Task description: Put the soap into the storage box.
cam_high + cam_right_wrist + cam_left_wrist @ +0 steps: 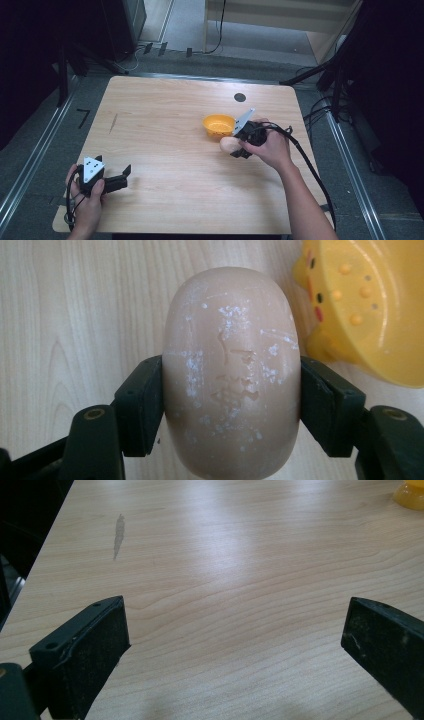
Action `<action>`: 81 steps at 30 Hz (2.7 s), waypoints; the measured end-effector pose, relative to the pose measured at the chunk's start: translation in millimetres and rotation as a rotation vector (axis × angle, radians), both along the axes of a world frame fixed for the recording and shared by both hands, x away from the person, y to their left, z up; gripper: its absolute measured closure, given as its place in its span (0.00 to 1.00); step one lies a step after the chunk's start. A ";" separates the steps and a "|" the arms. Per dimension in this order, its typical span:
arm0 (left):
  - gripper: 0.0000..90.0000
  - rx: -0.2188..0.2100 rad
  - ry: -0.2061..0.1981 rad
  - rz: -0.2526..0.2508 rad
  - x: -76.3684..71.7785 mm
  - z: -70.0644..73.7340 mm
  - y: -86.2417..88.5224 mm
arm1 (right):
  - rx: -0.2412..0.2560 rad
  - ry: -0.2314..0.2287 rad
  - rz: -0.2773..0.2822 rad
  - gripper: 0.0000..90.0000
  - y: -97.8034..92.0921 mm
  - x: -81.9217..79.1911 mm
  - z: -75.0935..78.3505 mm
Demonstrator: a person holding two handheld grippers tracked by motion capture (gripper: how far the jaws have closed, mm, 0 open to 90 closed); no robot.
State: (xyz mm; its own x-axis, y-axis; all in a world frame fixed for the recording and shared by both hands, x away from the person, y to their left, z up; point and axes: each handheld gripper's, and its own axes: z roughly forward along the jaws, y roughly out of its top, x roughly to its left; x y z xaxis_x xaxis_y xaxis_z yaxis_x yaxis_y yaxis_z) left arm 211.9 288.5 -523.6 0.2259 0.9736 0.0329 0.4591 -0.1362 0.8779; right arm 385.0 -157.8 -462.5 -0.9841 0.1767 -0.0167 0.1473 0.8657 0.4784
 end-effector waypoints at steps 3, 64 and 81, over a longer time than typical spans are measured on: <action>0.00 -0.004 -0.001 0.000 0.0 0.0 0.3 | 0.009 0.001 0.000 0.37 0.2 8.5 4.3; 0.00 -0.022 -0.010 -0.007 -1.1 0.1 2.1 | -0.044 0.164 -0.053 0.37 36.0 101.3 2.8; 0.00 -0.018 -0.007 -0.005 -1.2 0.3 2.0 | 0.026 0.114 -0.096 0.44 21.6 94.4 5.0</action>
State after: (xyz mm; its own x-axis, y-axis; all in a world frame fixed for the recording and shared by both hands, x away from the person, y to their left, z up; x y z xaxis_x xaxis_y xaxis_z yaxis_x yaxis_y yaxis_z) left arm 210.7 290.4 -523.3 0.2308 0.9729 0.0165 0.4526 -0.1224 0.8833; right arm 479.4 -136.2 -457.5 -0.9580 0.2688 0.1003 0.2834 0.8324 0.4763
